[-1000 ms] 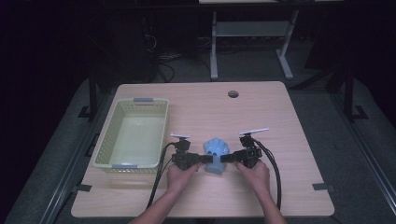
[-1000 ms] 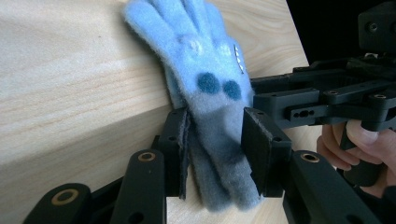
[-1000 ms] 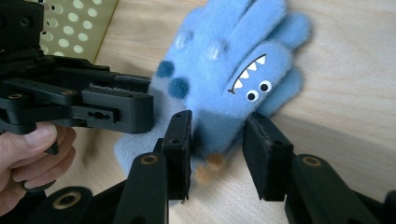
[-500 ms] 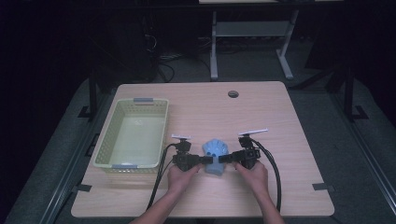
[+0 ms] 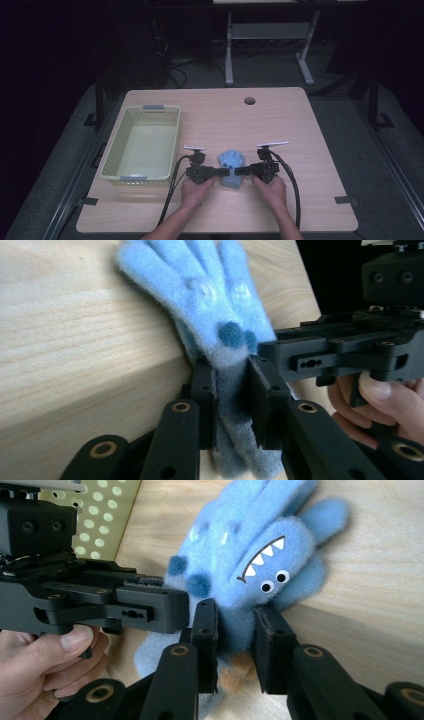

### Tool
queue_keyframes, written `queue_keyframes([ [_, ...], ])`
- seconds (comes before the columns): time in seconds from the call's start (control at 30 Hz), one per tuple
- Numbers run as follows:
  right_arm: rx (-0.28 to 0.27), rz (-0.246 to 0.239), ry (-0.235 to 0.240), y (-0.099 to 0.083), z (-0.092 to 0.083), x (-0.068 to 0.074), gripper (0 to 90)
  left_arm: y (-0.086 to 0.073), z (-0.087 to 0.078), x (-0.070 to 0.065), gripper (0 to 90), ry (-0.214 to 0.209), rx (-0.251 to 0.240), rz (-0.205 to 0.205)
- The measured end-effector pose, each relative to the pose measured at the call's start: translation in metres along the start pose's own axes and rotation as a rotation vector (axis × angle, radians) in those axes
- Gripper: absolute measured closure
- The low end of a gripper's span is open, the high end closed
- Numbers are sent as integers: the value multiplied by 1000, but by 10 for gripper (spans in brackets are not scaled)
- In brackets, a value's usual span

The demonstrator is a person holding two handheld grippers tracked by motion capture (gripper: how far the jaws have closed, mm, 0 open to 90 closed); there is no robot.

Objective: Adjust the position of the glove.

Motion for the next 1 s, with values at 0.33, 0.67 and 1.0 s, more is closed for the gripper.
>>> queue_keyframes([
  [0.33,-8,-29,-9,1,-4,1,773,1,3,-1,784,-47,0,-8],
  [0.67,-24,-34,-2,2,-9,7,780,7,-3,-9,786,-51,-7,14],
  [1.0,-38,-84,-12,7,-14,20,783,14,-14,-16,786,-49,-27,41],
])
Point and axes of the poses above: each handheld gripper's, and its own axes: z roughly forward along the jaws, y roughly out of its top, x roughly to its left, the point moved 2 cm from there along z, roughly forward along the jaws, and after that the axes turned 8 degrees about y, right-handed, at the moved point
